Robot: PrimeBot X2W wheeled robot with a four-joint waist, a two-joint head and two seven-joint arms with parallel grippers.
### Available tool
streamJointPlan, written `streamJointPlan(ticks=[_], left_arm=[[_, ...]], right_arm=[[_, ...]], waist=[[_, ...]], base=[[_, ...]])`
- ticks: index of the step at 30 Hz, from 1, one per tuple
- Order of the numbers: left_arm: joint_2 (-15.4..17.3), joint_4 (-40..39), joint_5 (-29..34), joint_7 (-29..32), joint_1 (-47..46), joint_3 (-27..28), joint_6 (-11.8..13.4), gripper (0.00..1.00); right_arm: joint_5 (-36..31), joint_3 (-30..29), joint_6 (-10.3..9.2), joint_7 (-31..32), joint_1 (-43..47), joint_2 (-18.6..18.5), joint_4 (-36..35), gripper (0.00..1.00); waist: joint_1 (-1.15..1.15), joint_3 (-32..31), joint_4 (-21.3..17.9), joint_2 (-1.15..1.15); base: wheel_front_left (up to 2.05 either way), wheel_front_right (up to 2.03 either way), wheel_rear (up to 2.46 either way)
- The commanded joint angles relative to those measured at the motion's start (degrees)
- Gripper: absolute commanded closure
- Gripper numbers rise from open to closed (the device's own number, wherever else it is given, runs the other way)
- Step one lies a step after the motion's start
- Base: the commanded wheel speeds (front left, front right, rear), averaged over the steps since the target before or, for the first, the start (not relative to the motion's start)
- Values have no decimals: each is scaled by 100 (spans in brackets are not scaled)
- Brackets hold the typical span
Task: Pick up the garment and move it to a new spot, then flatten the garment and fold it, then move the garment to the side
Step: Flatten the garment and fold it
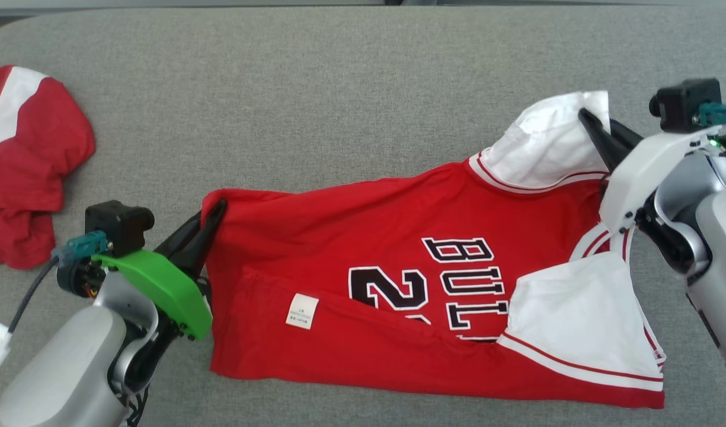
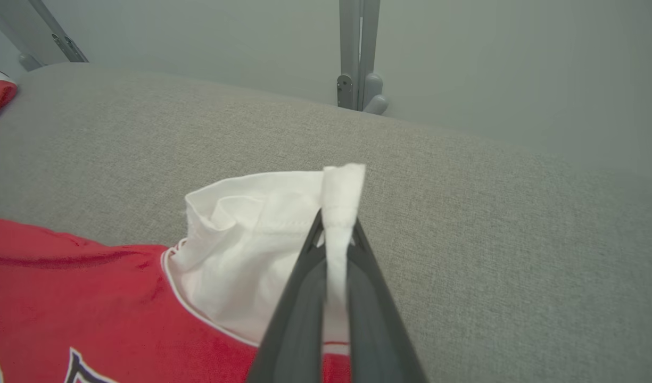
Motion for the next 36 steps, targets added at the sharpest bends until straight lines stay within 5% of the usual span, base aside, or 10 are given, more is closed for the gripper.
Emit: streamJointPlan(ticks=[1, 7, 14, 27, 28, 29, 30, 36], left_arm=[[128, -175, -30, -61, 238, 3, 89, 100], [500, -1153, -126, -214, 1221, 21, 465, 100], [828, -1969, -443, -375, 2219, 261, 1002, 100], [829, -1559, -698, -422, 2628, 305, 1088, 100], [813, -1498, -704, -414, 2645, 289, 1101, 76], [792, -1455, -701, -422, 2656, 270, 1107, 51], [777, -1387, -690, -420, 2680, 243, 1105, 0], [689, -1161, -482, -707, 2815, 163, 1163, 0]], right_arm=[[86, -37, -9, -40, 361, -123, -287, 100], [262, -382, -9, 100, 1825, -399, -1736, 100], [38, -1054, -7, 377, 3309, -57, -2954, 100], [-319, -1079, -7, 508, 4122, 515, -2845, 100], [-320, -1050, -7, 515, 4131, 497, -2797, 69], [-340, -1013, -7, 527, 4143, 467, -2755, 5], [-328, -988, -7, 542, 4155, 452, -2719, 0], [-199, -1274, -7, 555, 4341, 380, -2785, 0]], waist=[[0, -256, -95, 0], [0, -498, -287, 0], [0, -486, -484, 0], [0, -469, -546, 0], [0, -472, -545, 0], [0, -478, -541, 0], [0, -486, -537, 0], [0, -592, -521, 0]], base=[[0, 0, 0], [0, 0, 0], [0, 0, 0], [0, 0, 0], [0, 0, 0], [0, 0, 0], [0, 0, 0], [0, 0, 0]])
